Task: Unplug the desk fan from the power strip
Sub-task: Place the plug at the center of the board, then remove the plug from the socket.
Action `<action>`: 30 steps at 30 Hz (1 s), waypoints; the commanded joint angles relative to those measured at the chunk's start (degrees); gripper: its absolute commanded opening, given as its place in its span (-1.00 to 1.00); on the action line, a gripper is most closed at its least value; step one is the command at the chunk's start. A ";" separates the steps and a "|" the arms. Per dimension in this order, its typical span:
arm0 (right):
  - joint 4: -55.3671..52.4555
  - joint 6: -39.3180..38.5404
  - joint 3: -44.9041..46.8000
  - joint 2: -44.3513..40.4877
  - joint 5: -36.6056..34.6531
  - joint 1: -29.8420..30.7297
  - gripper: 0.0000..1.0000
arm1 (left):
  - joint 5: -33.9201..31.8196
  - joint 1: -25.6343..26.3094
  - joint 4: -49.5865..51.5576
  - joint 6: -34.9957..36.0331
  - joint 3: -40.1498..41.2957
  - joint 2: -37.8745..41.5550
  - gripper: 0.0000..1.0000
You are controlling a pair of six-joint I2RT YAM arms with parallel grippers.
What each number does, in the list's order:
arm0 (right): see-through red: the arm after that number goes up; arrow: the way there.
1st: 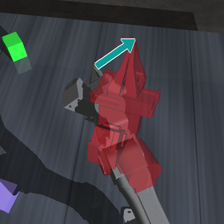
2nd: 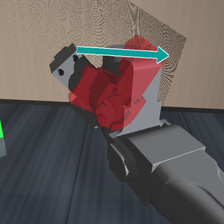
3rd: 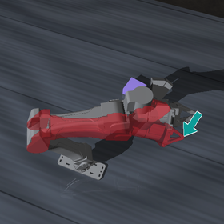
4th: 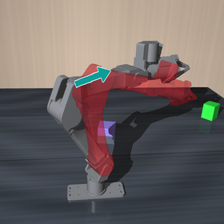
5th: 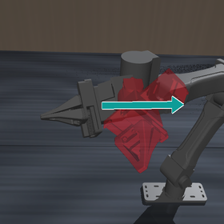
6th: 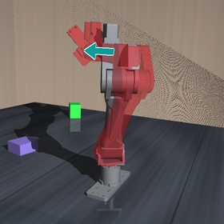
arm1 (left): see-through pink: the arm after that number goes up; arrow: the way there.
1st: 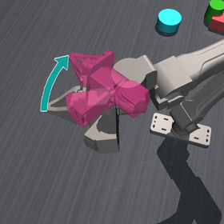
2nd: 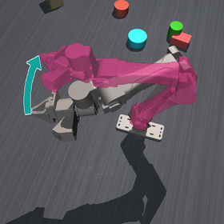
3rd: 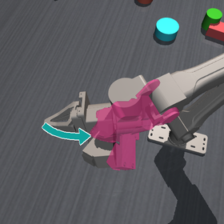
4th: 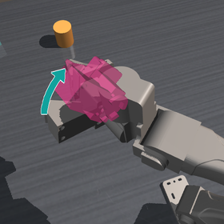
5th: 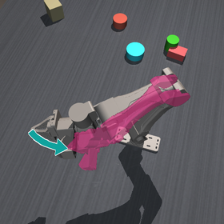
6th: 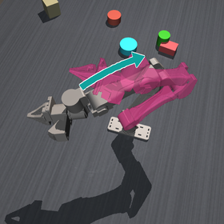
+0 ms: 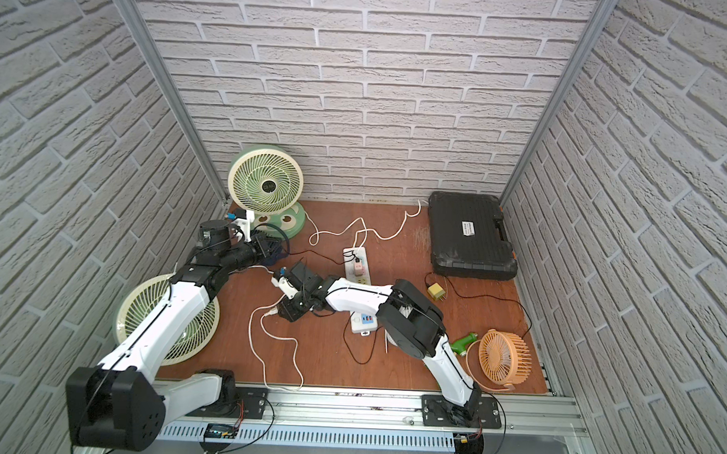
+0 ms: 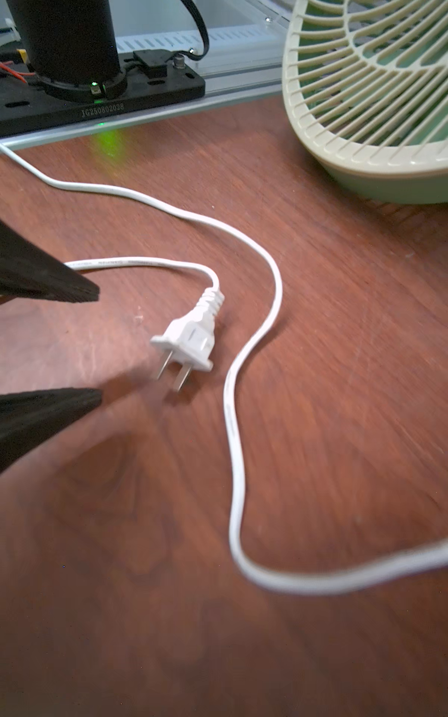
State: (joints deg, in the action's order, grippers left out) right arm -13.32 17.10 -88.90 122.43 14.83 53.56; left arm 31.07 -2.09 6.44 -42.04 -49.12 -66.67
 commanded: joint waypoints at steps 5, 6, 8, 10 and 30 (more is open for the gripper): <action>-0.89 0.33 5.78 -11.97 -7.94 -4.84 -0.16 | 1.93 1.36 -7.11 -1.67 1.98 -3.93 -1.00; -1.25 0.50 6.35 -13.12 -9.06 -5.46 -0.16 | 1.96 1.73 -7.51 -1.67 1.93 -4.62 -1.00; -1.91 0.87 7.73 -14.96 -11.55 -6.41 -0.16 | 1.98 2.57 -8.62 -2.00 1.97 -6.23 -1.00; -2.62 1.38 9.19 -17.10 -13.79 -7.43 -0.17 | 1.98 3.58 -9.95 -2.54 2.16 -7.84 -1.00; -3.28 5.28 17.76 -22.38 -23.92 -16.50 -0.16 | 4.47 16.33 -26.94 -10.61 2.21 -28.46 -1.00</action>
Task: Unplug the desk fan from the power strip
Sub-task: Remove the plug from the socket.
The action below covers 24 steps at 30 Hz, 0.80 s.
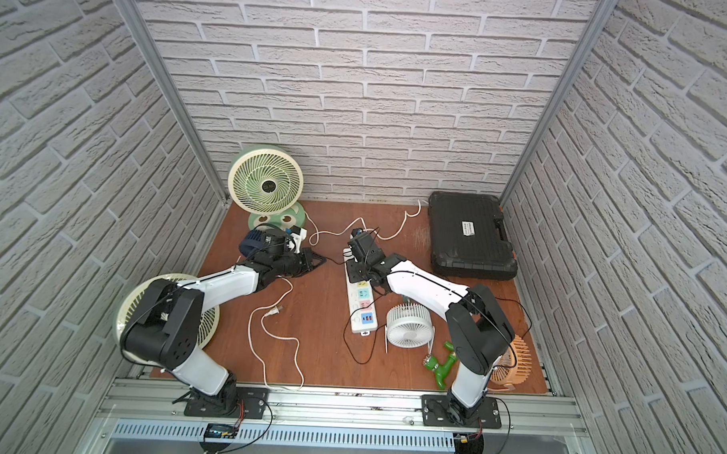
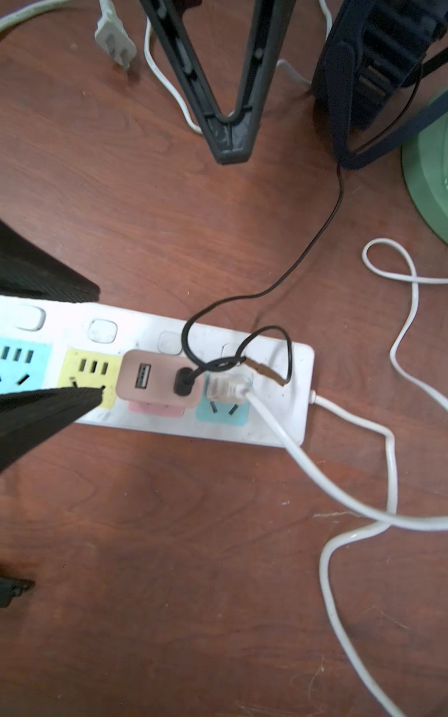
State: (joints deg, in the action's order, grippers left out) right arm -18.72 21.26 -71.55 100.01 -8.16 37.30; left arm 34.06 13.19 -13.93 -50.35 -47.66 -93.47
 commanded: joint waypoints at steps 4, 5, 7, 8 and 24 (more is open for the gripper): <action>2.98 1.48 0.21 1.80 -0.76 -0.69 -0.12 | 1.70 3.34 -9.30 -3.77 0.49 -5.03 -1.00; 3.18 1.55 0.07 2.33 -0.68 -0.73 -0.11 | 1.75 3.84 -10.08 -4.24 0.32 -6.00 -1.00; 3.25 1.61 -0.41 3.16 -0.38 -0.87 -0.08 | 2.11 4.80 -11.84 -5.34 0.11 -7.67 -1.00; 3.33 1.72 -0.69 3.56 -0.28 -0.91 -0.07 | 2.29 5.22 -12.77 -5.89 0.14 -8.56 -1.00; 5.29 2.20 -3.50 9.64 -2.33 -1.18 -0.12 | 2.15 8.60 -17.10 -8.37 -0.20 -14.20 -1.00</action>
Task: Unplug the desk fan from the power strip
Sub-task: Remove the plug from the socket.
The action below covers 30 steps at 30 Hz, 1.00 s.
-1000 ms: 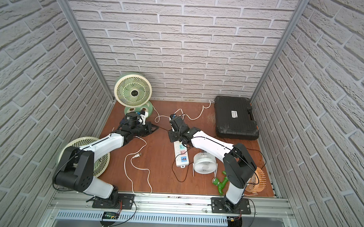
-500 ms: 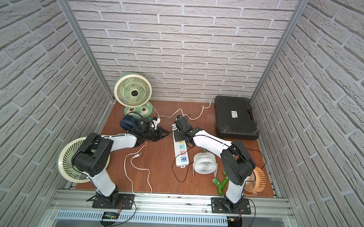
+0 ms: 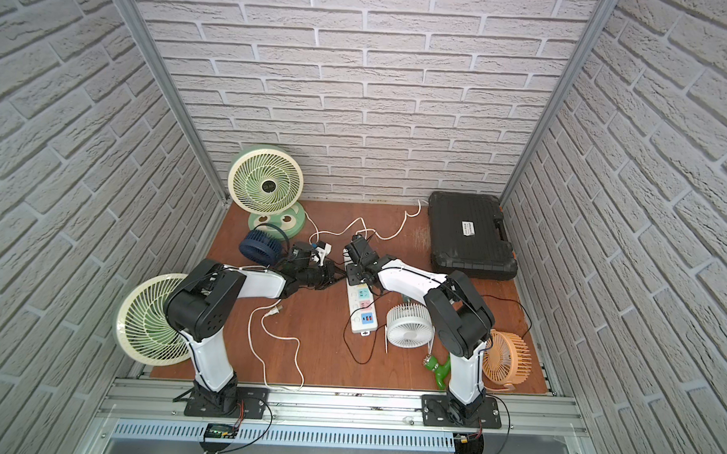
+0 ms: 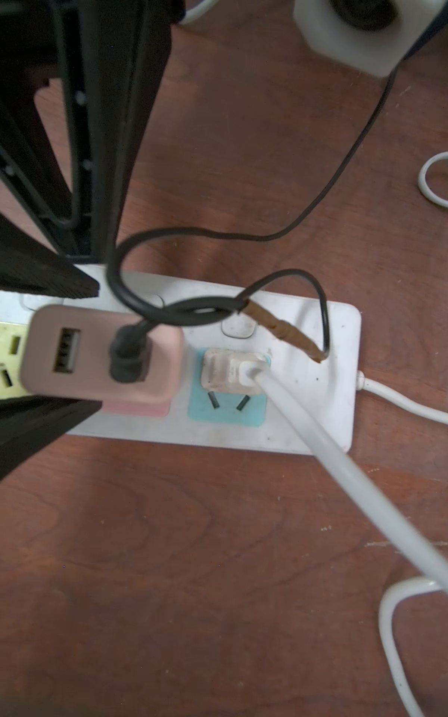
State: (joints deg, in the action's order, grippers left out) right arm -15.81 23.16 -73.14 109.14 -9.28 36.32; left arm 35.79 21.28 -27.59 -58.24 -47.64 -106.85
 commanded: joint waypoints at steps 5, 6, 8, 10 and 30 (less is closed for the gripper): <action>2.01 -0.21 -2.79 1.51 -2.66 -0.20 -0.23 | 0.44 0.69 -4.08 -1.02 -0.47 -2.20 -1.00; 2.08 -0.22 -2.72 1.64 -2.98 -0.19 -0.26 | 0.50 0.69 -4.13 -1.07 -0.59 -2.45 -1.00; 2.20 -0.34 -2.47 1.62 -3.50 -0.14 -0.36 | 0.51 0.79 -4.18 -1.27 -0.76 -2.69 -1.00; 2.43 -0.39 -2.20 1.53 -3.70 -0.09 -0.45 | 0.42 0.87 -4.14 -1.26 -0.97 -2.89 -1.00; -1.02 -1.65 -5.02 2.73 -10.35 3.54 -0.60 | -0.95 1.67 -2.90 -1.72 -2.53 -5.87 -1.00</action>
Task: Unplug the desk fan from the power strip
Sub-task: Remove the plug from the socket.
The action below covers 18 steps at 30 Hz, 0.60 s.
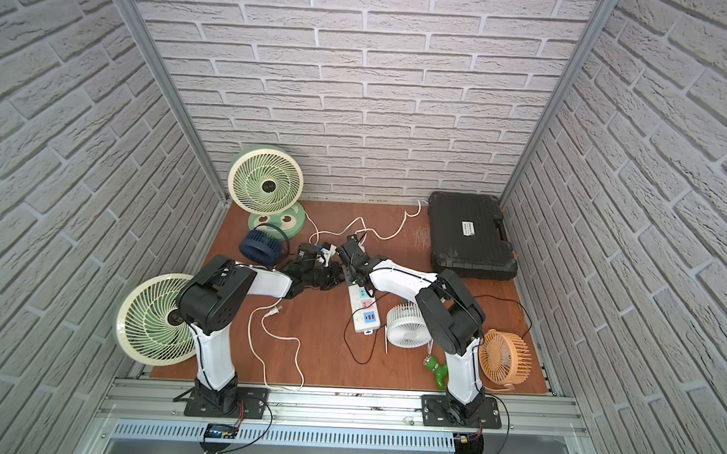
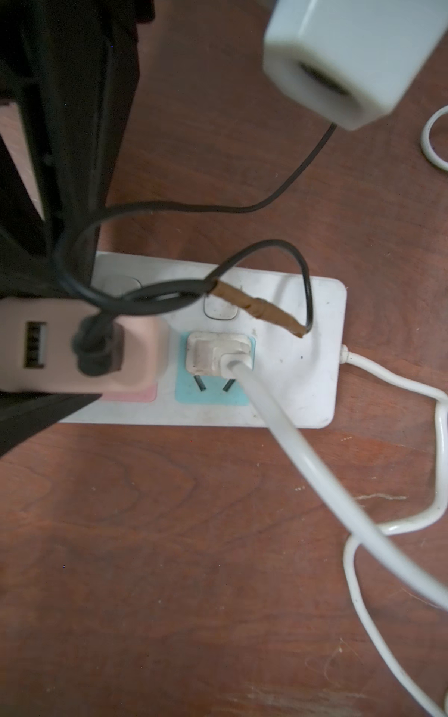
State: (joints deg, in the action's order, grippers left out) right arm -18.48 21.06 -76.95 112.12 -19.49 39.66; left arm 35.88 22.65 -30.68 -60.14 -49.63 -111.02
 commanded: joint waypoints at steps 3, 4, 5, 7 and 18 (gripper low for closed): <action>5.58 4.31 1.60 -1.18 7.36 -2.38 -0.60 | -1.19 0.27 0.28 0.29 -0.39 -1.68 -1.00; 6.60 5.40 2.14 -1.41 8.91 -2.89 -0.60 | -1.24 0.25 0.41 0.35 -0.32 -1.79 -1.00; 6.73 5.80 2.10 -1.52 9.55 -2.95 -0.60 | -1.28 0.27 0.48 0.39 -0.23 -1.82 -1.00; 5.43 5.37 0.54 -1.24 9.33 -2.13 -0.60 | -1.41 0.22 0.59 0.41 -0.09 -2.10 -1.00; 4.31 6.96 0.88 -2.91 9.06 -2.35 -0.60 | -1.56 0.25 0.99 0.51 -0.20 -2.56 -1.00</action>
State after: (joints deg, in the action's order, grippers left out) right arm -19.07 25.10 -77.89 112.44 -16.19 38.13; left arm 35.99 22.68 -31.77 -60.23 -49.71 -111.74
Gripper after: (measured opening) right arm 0.329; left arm 0.068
